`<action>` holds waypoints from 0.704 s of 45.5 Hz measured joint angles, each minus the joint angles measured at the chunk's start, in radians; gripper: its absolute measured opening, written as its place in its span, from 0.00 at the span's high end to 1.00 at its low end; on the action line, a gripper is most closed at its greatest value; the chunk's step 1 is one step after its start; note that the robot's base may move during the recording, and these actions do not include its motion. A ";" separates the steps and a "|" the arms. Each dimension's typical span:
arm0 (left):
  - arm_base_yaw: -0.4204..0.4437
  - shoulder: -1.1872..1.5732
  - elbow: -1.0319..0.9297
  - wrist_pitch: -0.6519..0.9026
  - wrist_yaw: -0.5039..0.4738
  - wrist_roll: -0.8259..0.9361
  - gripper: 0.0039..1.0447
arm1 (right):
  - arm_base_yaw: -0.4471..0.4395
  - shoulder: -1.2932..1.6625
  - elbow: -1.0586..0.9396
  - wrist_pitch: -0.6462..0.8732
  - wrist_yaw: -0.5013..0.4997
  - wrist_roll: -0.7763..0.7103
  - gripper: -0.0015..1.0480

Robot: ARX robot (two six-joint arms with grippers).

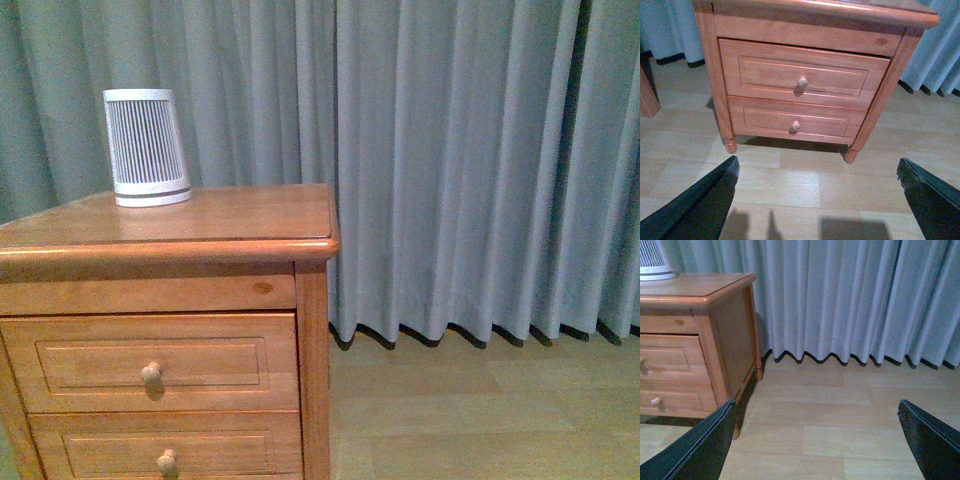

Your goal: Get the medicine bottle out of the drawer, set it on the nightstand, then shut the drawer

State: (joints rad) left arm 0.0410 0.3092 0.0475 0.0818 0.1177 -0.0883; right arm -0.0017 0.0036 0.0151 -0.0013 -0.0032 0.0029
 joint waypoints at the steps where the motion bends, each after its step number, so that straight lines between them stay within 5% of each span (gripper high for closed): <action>1: 0.005 0.087 0.000 0.088 0.008 -0.002 0.06 | 0.000 0.000 0.000 0.000 0.000 0.000 0.07; 8: 0.013 0.615 0.062 0.595 0.014 -0.002 0.06 | 0.000 0.000 0.000 0.000 0.000 0.000 0.07; 16: -0.016 1.120 0.202 0.988 -0.007 0.037 0.06 | 0.000 0.000 0.000 0.000 0.000 0.000 0.07; 32: -0.067 1.712 0.625 1.042 -0.040 0.053 0.06 | 0.000 0.000 0.000 0.000 0.000 0.000 0.07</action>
State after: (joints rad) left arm -0.0261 2.0209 0.6724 1.1240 0.0772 -0.0349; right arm -0.0017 0.0036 0.0151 -0.0013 -0.0032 0.0025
